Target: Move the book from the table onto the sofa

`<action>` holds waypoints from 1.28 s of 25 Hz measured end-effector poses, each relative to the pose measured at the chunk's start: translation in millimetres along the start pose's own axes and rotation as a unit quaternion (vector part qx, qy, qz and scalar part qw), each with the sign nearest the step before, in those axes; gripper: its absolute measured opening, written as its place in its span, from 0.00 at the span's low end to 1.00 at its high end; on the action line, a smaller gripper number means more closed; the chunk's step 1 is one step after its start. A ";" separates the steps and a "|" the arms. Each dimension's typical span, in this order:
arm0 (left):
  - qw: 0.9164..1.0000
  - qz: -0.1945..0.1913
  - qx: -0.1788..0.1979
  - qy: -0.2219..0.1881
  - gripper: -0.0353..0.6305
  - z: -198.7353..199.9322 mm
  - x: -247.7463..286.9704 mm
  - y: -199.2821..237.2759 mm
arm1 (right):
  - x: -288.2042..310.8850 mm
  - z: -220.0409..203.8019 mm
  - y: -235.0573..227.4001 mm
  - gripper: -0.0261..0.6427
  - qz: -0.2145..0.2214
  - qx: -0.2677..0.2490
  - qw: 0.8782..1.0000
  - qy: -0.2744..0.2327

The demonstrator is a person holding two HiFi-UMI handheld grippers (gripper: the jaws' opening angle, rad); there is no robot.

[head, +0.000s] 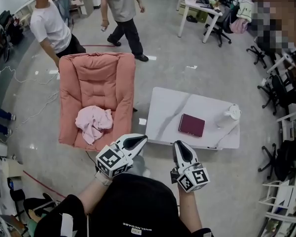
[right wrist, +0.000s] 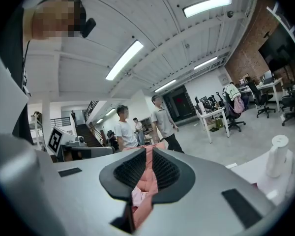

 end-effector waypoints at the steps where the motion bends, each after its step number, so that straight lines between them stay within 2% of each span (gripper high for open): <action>1: 1.000 -0.003 -0.001 0.000 0.07 1.6 5.2 6.2 | 4.9 1.5 -3.6 0.13 -0.004 -0.001 1.000 0.001; 11: 0.999 -0.038 -0.006 0.010 0.07 22.6 66.6 68.5 | 58.5 20.0 -51.3 0.13 -0.043 0.004 0.999 0.005; 22: 0.996 -0.086 -0.028 0.026 0.08 34.7 120.5 146.8 | 110.9 31.9 -86.2 0.13 -0.110 0.018 0.994 0.009; 32: 0.989 -0.132 -0.037 0.059 0.08 31.9 161.5 173.4 | 125.1 30.4 -114.7 0.13 -0.162 0.043 0.986 0.010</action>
Point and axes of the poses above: the fingertips, and each gripper's own axes: x forward along the fingers, y to its left, z out of its top, the point moved 7 cm from there along -x, backward along the fingers, and after that the axes turned 2 degrees about -x, right-handed, at the moved point
